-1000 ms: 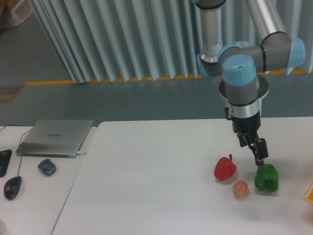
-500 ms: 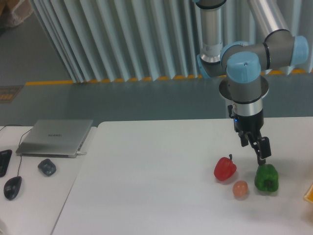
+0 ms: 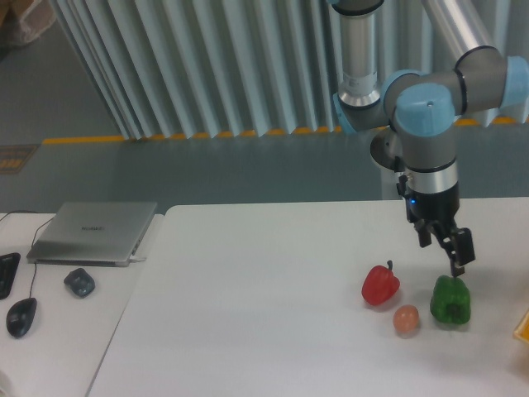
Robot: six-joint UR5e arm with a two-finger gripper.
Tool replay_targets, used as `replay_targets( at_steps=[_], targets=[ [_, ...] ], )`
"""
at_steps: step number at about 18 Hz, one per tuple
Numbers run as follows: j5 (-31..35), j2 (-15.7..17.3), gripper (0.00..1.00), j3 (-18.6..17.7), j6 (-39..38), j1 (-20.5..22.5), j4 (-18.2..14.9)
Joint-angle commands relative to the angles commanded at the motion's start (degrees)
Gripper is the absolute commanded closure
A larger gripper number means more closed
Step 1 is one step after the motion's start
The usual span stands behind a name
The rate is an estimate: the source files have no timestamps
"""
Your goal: Place the triangular bread on the table
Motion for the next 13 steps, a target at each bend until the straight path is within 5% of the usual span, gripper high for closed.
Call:
replay_targets(
  at_steps=[4, 13],
  targets=[
    [-0.17, -0.44, 0.0, -0.35, -5.95, 1.58, 5.27],
    [-1.4, -0.53, 0.0, -0.7, -8.26, 4.57, 6.15]
  ],
)
